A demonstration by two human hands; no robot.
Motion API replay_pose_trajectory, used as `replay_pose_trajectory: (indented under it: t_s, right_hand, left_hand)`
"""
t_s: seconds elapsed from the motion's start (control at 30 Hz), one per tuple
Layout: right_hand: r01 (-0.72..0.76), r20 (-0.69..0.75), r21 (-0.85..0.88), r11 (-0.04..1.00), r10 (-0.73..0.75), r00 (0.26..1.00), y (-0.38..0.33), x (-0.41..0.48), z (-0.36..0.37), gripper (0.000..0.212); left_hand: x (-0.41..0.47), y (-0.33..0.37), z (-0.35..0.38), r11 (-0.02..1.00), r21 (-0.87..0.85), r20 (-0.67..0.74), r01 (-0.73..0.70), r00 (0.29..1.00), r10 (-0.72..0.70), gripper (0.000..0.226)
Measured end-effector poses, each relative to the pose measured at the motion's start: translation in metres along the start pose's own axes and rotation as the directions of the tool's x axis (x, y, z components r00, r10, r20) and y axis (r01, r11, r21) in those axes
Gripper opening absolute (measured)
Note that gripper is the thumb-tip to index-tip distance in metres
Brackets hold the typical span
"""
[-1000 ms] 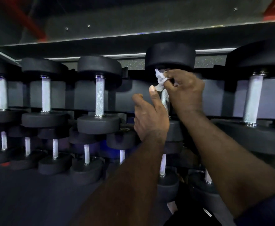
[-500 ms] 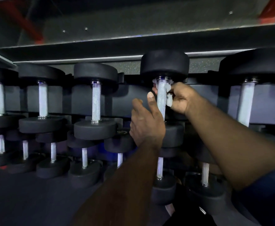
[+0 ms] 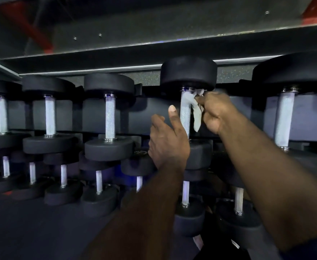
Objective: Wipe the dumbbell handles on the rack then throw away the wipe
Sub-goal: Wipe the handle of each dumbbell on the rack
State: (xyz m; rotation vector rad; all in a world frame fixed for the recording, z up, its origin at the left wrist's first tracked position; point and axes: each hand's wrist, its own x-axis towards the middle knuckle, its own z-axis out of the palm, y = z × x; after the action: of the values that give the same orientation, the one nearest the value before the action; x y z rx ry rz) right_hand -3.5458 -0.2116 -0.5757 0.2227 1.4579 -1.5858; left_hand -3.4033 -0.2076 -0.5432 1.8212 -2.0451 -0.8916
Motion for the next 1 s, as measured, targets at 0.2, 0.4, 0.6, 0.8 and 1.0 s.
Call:
replay_pose_trajectory:
  t_s: [0.2,0.4,0.6,0.8,1.0]
  right_hand:
    - [-0.159,0.108,-0.042,0.986,0.163,0.981,-0.007,-0.003,0.010,0.033]
    - [-0.025,0.062,-0.091,0.996,0.031,0.998,-0.008,-0.003,-0.003,0.029]
    - [-0.101,0.042,-0.067,0.993,0.104,0.994,-0.008,0.001,0.004,0.034]
    - [-0.110,0.028,-0.001,0.994,0.110,0.994,-0.008,-0.009,0.020,0.035]
    - [0.378,-0.102,-0.679,0.629,-0.591,0.801,0.026,-0.033,0.002,0.019]
  left_hand:
    - [-0.002,0.001,-0.003,1.000,0.013,-0.019,0.014,1.000,-0.014,0.056]
    - [0.000,-0.001,0.001,1.000,0.018,-0.029,-0.013,0.999,0.014,0.058]
    - [-0.002,0.001,0.001,1.000,0.023,-0.007,-0.003,1.000,0.003,0.059]
    - [0.002,-0.001,0.002,1.000,0.011,-0.017,0.006,1.000,-0.005,0.058]
    - [0.002,-0.002,0.003,1.000,0.013,-0.019,0.001,1.000,0.000,0.056]
